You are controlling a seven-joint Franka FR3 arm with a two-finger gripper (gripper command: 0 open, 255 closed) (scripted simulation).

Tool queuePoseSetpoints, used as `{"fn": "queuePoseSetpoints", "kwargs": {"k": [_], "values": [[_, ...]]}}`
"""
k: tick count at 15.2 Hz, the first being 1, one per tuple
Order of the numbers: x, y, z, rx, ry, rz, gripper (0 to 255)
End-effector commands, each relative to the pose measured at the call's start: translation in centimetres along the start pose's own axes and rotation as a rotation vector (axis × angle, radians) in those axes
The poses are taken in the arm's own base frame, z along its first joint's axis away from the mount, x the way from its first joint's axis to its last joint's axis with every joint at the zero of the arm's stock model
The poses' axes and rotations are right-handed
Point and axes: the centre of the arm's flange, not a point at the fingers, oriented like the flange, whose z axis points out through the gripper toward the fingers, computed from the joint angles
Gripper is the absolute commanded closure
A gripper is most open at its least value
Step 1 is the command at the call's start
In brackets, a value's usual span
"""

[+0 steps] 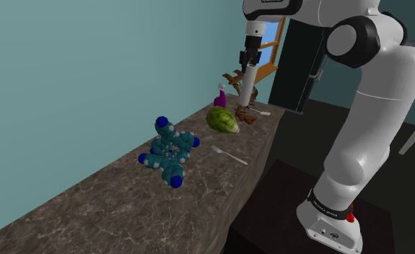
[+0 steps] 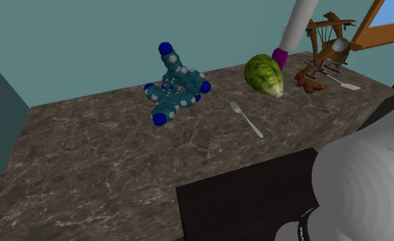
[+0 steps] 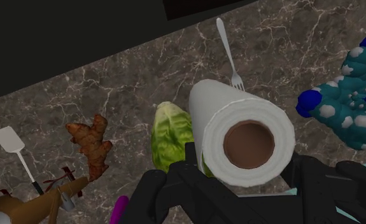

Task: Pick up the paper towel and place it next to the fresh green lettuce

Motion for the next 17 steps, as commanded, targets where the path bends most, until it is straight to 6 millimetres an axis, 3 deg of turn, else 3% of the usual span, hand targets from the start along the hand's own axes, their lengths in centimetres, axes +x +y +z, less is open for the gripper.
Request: {"fn": "queuePoseSetpoints", "kwargs": {"k": [1, 17], "values": [[1.3, 2.6, -0.1, -0.001, 0.0, -0.002, 255], [1.7, 3.1, 8.3, -0.001, 0.0, -0.002, 255]]}}
